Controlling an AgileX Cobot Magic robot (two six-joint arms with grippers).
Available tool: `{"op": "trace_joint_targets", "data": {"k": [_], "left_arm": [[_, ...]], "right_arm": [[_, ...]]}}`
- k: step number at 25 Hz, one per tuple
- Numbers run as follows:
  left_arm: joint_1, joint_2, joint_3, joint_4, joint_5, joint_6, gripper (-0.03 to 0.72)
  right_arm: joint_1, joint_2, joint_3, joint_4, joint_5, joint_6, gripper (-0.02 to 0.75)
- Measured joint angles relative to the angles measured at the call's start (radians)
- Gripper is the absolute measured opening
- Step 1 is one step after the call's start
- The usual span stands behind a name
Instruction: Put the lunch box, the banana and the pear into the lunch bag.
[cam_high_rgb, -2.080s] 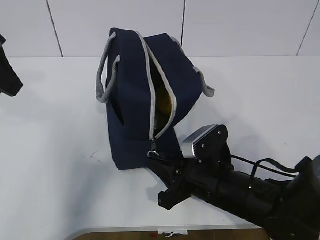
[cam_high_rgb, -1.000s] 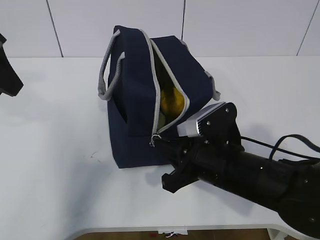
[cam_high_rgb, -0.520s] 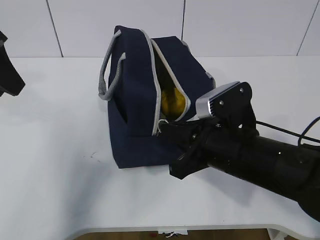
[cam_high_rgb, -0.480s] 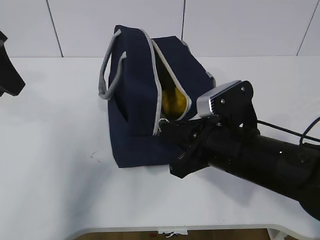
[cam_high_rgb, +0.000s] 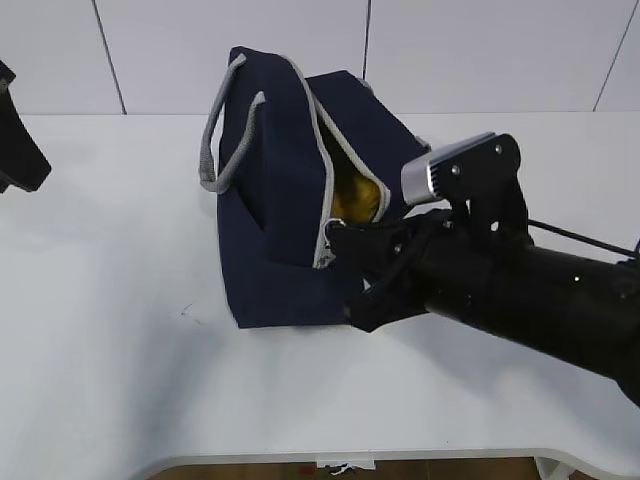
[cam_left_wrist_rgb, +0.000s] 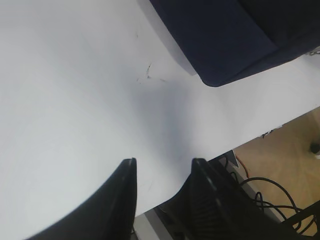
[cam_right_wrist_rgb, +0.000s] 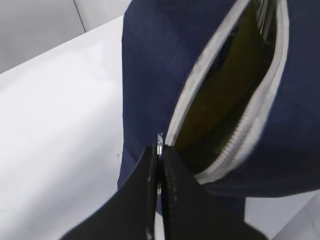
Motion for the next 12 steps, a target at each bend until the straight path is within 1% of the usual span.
{"op": "trace_joint_targets", "data": {"k": [4,12], "left_arm": [[0.0,0.0,0.0,-0.007,0.0,0.0,0.274],[0.0,0.0,0.0,-0.03,0.0,0.0,0.258]], "right_arm": [[0.0,-0.023,-0.049,0.0,0.068,0.012,0.001],[0.002,-0.024,-0.158,-0.005,0.139,0.062,0.001]]}}
